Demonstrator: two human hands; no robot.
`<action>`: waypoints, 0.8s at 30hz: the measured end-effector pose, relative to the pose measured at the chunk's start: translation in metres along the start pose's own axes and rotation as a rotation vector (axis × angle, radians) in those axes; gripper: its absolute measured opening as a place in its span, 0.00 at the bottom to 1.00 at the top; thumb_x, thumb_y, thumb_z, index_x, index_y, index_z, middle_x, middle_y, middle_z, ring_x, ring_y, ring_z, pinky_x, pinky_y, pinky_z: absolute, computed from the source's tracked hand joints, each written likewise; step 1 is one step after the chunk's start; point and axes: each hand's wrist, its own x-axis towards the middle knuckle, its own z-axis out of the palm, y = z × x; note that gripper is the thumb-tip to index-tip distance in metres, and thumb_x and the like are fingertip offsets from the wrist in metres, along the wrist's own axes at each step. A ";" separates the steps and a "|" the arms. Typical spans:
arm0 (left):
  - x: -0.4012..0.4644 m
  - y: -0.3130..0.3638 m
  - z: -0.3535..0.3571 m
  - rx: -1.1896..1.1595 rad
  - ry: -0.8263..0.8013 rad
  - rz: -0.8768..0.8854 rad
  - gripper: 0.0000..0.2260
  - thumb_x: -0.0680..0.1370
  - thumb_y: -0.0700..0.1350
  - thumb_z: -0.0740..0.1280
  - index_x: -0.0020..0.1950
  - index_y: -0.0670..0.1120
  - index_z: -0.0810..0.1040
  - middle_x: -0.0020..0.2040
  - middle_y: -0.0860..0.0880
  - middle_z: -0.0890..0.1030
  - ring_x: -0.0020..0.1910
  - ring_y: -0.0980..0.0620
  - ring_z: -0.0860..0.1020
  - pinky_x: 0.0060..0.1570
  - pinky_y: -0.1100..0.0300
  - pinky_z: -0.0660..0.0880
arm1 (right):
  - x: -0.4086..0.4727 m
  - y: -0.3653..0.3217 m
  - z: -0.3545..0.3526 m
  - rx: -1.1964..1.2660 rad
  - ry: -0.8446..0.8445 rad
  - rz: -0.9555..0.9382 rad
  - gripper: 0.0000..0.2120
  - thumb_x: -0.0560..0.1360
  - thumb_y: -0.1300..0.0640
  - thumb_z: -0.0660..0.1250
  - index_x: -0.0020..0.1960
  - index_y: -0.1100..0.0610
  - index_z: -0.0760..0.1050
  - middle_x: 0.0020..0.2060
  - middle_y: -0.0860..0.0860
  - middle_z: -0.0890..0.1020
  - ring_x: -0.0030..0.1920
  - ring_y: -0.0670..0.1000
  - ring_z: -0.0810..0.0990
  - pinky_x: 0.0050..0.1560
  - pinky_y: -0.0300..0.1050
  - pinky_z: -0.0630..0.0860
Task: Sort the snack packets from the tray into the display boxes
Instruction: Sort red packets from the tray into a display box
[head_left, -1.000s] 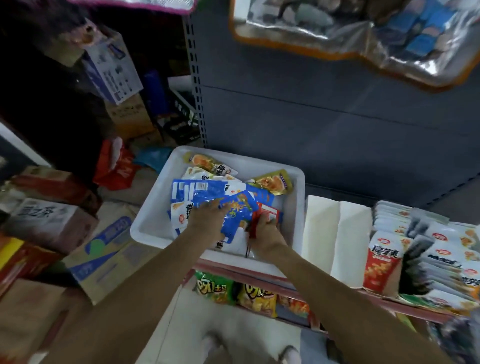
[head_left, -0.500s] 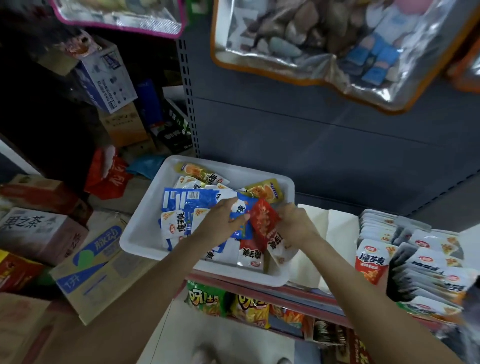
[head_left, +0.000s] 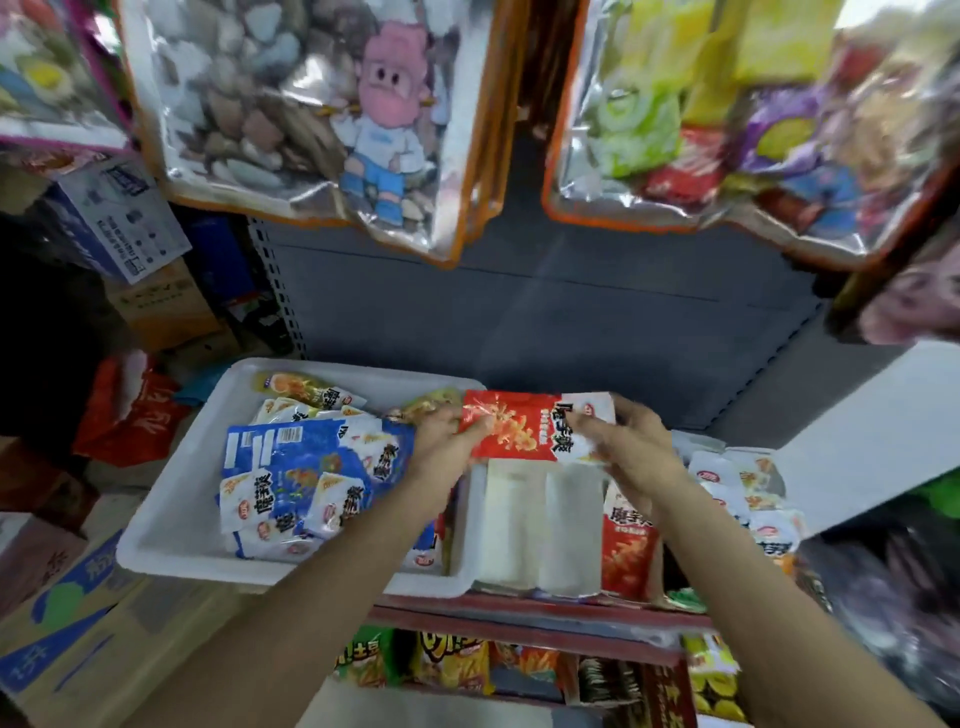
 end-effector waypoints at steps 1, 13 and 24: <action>-0.003 -0.001 0.012 0.009 -0.045 -0.010 0.04 0.75 0.38 0.70 0.47 0.42 0.76 0.46 0.42 0.82 0.41 0.51 0.81 0.49 0.50 0.78 | -0.001 -0.001 -0.010 -0.026 0.058 -0.047 0.07 0.73 0.65 0.69 0.51 0.63 0.78 0.42 0.56 0.83 0.41 0.53 0.82 0.43 0.46 0.78; -0.017 -0.035 0.088 0.396 -0.192 -0.094 0.14 0.80 0.41 0.61 0.65 0.40 0.72 0.62 0.44 0.76 0.59 0.46 0.77 0.59 0.53 0.73 | 0.000 -0.015 -0.104 -0.816 0.100 -0.310 0.11 0.71 0.56 0.73 0.35 0.57 0.73 0.30 0.54 0.74 0.32 0.49 0.69 0.31 0.38 0.66; -0.036 -0.043 0.120 0.446 -0.346 -0.178 0.16 0.80 0.45 0.61 0.68 0.43 0.70 0.63 0.45 0.77 0.61 0.48 0.75 0.54 0.60 0.70 | 0.000 0.024 -0.096 -1.401 -0.134 -0.416 0.10 0.76 0.57 0.64 0.56 0.56 0.76 0.55 0.55 0.78 0.56 0.57 0.76 0.51 0.48 0.74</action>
